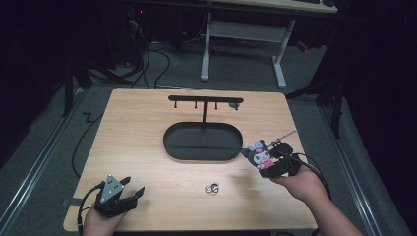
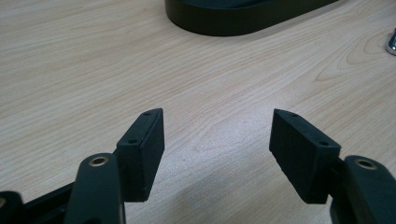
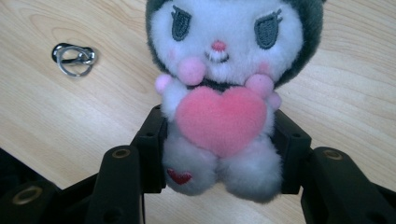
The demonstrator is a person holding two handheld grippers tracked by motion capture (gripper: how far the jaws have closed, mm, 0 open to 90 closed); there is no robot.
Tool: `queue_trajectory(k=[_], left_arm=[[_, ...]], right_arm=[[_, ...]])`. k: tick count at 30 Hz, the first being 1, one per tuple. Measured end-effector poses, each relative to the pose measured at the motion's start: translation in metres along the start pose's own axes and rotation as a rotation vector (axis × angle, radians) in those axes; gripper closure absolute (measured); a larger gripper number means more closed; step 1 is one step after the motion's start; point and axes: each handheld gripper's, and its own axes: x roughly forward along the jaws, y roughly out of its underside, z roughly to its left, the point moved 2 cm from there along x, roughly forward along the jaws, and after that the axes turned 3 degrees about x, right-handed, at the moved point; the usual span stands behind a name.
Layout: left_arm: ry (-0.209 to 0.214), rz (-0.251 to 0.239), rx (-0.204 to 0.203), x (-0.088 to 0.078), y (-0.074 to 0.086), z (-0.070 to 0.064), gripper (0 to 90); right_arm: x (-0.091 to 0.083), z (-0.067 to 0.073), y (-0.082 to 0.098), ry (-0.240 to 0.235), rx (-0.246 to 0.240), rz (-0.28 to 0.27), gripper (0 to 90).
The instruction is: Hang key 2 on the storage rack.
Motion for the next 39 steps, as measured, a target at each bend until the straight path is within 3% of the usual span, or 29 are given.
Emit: queue_trajectory(k=[16,22,33,39], left_arm=[[0.008,-0.003,0.024,0.001,0.000,-0.002,34.4],[0.001,-0.012,0.011,-0.002,0.001,0.000,34.3],[0.008,-0.004,0.020,-0.002,0.002,-0.002,34.2],[0.007,-0.005,0.022,-0.002,0.002,-0.002,34.2]], right_arm=[[-0.013,0.012,-0.033,-0.012,-0.041,-0.015,49.9],[-0.018,0.014,-0.046,-0.021,-0.049,-0.016,49.9],[-0.045,0.015,-0.074,-0.017,-0.055,-0.030,49.9],[-0.050,0.012,-0.087,-0.024,-0.041,-0.038,49.9]])
